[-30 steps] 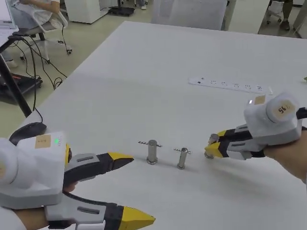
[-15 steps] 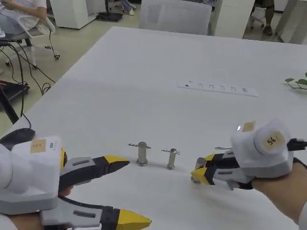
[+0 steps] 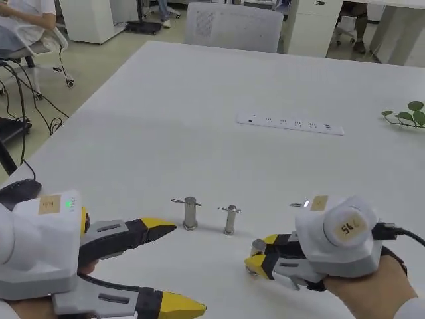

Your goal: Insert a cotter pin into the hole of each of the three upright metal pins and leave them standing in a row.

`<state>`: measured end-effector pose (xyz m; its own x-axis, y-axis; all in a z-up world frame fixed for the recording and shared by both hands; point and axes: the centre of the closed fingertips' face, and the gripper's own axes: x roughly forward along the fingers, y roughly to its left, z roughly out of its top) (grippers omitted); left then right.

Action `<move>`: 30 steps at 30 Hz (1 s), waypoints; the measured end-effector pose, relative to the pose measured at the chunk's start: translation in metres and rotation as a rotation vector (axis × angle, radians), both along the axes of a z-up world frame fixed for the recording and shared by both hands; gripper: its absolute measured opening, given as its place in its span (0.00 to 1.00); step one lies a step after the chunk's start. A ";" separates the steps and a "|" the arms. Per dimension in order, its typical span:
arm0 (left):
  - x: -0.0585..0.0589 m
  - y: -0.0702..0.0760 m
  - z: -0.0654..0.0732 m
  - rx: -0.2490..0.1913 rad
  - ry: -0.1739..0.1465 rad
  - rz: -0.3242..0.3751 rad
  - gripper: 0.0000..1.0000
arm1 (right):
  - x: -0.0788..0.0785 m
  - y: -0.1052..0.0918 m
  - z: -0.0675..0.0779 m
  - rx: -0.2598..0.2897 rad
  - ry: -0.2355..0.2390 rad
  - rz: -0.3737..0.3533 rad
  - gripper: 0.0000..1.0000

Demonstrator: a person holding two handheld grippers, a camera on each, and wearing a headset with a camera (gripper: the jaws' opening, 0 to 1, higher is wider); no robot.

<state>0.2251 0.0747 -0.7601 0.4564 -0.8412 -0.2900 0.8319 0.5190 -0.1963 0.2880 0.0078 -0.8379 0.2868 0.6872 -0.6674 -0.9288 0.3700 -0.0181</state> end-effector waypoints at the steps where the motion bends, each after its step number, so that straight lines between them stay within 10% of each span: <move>1: 0.000 0.000 0.000 -0.001 0.000 0.000 0.75 | -0.001 0.001 0.000 0.000 -0.004 0.002 0.13; 30: -0.001 -0.003 -0.001 0.003 0.008 -0.014 0.74 | 0.000 0.006 0.005 0.057 0.008 -0.049 0.22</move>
